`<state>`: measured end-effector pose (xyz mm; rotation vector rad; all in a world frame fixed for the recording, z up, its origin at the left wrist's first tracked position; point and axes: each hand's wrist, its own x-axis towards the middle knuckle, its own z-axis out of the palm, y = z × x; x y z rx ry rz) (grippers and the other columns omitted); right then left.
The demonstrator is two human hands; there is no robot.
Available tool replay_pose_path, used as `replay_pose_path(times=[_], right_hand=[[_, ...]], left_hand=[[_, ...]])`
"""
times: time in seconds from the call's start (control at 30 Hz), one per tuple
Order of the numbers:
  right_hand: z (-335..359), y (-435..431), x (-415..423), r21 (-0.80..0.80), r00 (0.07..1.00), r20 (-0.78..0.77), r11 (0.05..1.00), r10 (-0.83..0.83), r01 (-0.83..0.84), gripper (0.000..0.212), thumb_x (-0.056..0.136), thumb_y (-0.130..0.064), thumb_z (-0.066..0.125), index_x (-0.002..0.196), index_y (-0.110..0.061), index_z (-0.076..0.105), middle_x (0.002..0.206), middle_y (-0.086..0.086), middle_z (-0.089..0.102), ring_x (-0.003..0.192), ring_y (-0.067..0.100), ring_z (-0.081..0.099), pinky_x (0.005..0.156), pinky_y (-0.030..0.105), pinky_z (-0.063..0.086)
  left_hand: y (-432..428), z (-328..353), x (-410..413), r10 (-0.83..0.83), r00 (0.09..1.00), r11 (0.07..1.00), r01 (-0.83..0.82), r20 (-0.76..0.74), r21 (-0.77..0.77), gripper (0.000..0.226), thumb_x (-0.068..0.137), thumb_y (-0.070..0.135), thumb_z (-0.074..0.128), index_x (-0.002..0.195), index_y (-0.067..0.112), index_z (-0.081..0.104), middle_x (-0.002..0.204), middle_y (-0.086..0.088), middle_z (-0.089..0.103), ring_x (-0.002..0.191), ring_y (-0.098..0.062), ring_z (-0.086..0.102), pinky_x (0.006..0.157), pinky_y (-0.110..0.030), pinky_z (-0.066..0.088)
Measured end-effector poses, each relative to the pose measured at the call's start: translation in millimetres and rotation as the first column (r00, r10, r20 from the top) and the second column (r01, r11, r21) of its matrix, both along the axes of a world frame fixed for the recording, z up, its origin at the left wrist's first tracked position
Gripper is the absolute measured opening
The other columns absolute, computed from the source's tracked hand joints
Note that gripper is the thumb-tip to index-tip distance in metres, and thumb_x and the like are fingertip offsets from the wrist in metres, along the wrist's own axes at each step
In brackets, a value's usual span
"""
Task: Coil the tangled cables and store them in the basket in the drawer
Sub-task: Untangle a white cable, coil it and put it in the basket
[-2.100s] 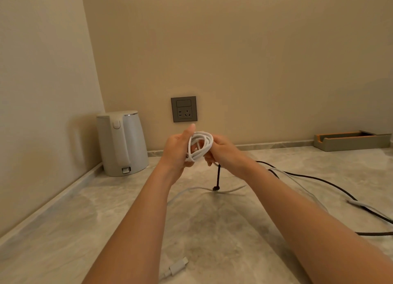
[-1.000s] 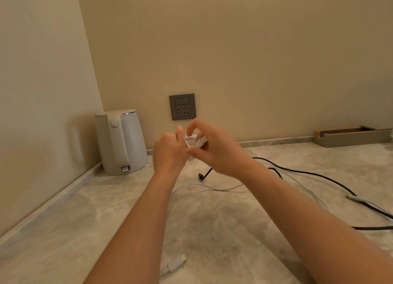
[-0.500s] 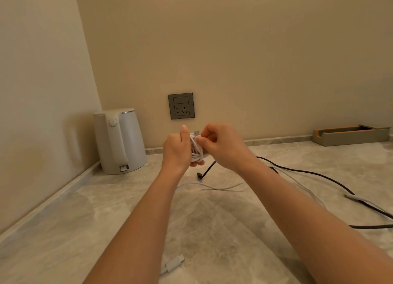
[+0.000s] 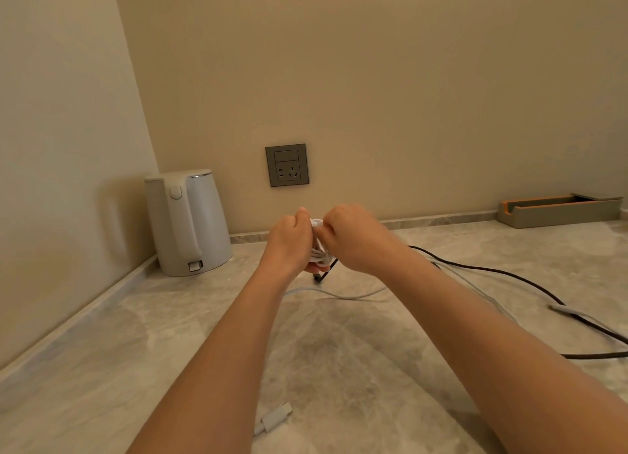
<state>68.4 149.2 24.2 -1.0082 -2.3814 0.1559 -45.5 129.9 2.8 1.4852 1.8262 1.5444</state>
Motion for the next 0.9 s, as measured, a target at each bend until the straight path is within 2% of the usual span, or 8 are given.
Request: replay_pose_path(times=[0.07, 0.13, 0.23, 0.37, 0.6, 0.67, 0.73, 0.9], right_hand=[[-1.3, -3.8, -1.2, -0.003, 0.999, 0.036, 1.000, -0.016, 0.016, 0.036, 0.096, -0.025, 0.049, 0.064, -0.012, 0.040, 0.062, 0.001, 0.042, 0.056, 0.018, 0.041, 0.050, 0.031, 0.031], [-3.0, -4.6, -2.4, 0.034, 0.997, 0.031, 0.997, -0.071, 0.070, 0.032, 0.096, -0.024, 0.050, 0.068, -0.011, 0.041, 0.064, 0.001, 0.041, 0.065, 0.023, 0.045, 0.057, 0.032, 0.034], [-5.0, -0.5, -2.5, 0.108, 0.994, -0.020, 0.988, -0.107, 0.108, 0.035, 0.096, -0.018, 0.048, 0.062, -0.013, 0.038, 0.065, 0.004, 0.043, 0.068, 0.027, 0.048, 0.059, 0.033, 0.034], [-6.5, 5.5, -3.3, 0.041, 0.971, -0.240, 0.999, -0.007, 0.018, 0.036, 0.098, -0.019, 0.044, 0.062, -0.011, 0.048, 0.067, 0.008, 0.053, 0.066, 0.026, 0.049, 0.060, 0.033, 0.034], [-13.4, 12.5, -4.7, -0.089, 0.921, -0.390, 0.995, 0.013, -0.051, 0.029, 0.098, -0.017, 0.046, 0.071, -0.011, 0.057, 0.061, -0.001, 0.050, 0.061, 0.016, 0.045, 0.063, 0.031, 0.033], [-12.7, 12.9, -2.0, -0.026, 0.907, -0.419, 0.998, 0.042, -0.058, 0.017, 0.095, -0.021, 0.054, 0.085, -0.010, 0.063, 0.071, -0.003, 0.055, 0.067, 0.013, 0.048, 0.063, 0.026, 0.035], [-11.3, 13.5, 2.2, 0.051, 0.918, -0.394, 0.998, 0.053, -0.036, 0.017, 0.090, -0.028, 0.062, 0.096, -0.012, 0.063, 0.084, -0.003, 0.055, 0.075, 0.010, 0.048, 0.064, 0.023, 0.035], [-13.0, 13.5, 4.5, 0.125, 0.945, -0.314, 0.991, 0.092, -0.055, 0.015, 0.088, -0.027, 0.064, 0.087, -0.012, 0.063, 0.091, -0.001, 0.050, 0.087, 0.012, 0.047, 0.073, 0.026, 0.038]], left_hand=[[-0.1, 1.1, 0.7, -0.008, 1.000, 1.000, 0.008, 0.008, 0.003, 0.067, 0.101, 0.033, 0.016, 0.073, -0.007, 0.060, 0.072, -0.024, 0.066, 0.066, -0.032, 0.067, 0.057, -0.034, 0.056], [-0.9, -0.1, 3.8, -0.040, 0.999, 0.999, 0.040, 0.033, 0.003, 0.071, 0.103, 0.036, 0.013, 0.068, -0.004, 0.059, 0.062, -0.016, 0.064, 0.053, -0.022, 0.066, 0.047, -0.023, 0.052], [-0.5, -1.1, 7.1, -0.104, 0.991, 0.994, 0.102, 0.081, 0.027, 0.061, 0.105, 0.027, 0.020, 0.065, 0.000, 0.058, 0.061, -0.015, 0.063, 0.045, -0.017, 0.064, 0.044, -0.024, 0.053], [-1.8, -0.2, 6.6, -0.159, 0.982, 0.985, 0.151, 0.103, 0.079, 0.055, 0.105, 0.022, 0.020, 0.073, 0.006, 0.062, 0.066, -0.012, 0.064, 0.048, -0.013, 0.065, 0.045, -0.024, 0.054], [-0.8, -1.3, 7.5, -0.157, 0.978, 0.986, 0.146, 0.135, 0.084, 0.052, 0.106, 0.026, 0.021, 0.081, 0.008, 0.063, 0.070, -0.011, 0.065, 0.050, -0.011, 0.066, 0.050, -0.025, 0.056], [-0.4, -1.0, 7.4, -0.141, 0.970, 0.988, 0.125, 0.196, 0.093, 0.050, 0.106, 0.025, 0.020, 0.087, 0.005, 0.063, 0.073, -0.013, 0.065, 0.050, -0.011, 0.066, 0.050, -0.025, 0.056], [-0.6, 0.5, 4.7, -0.110, 0.944, 0.992, 0.083, 0.311, 0.100, 0.050, 0.106, 0.026, 0.019, 0.091, 0.003, 0.061, 0.075, -0.015, 0.065, 0.050, -0.014, 0.066, 0.050, -0.024, 0.056], [0.1, 3.5, -0.1, -0.085, 0.867, 0.995, 0.047, 0.490, 0.091, 0.052, 0.105, 0.035, 0.019, 0.082, 0.009, 0.059, 0.065, -0.011, 0.066, 0.047, -0.015, 0.066, 0.046, -0.025, 0.053]])
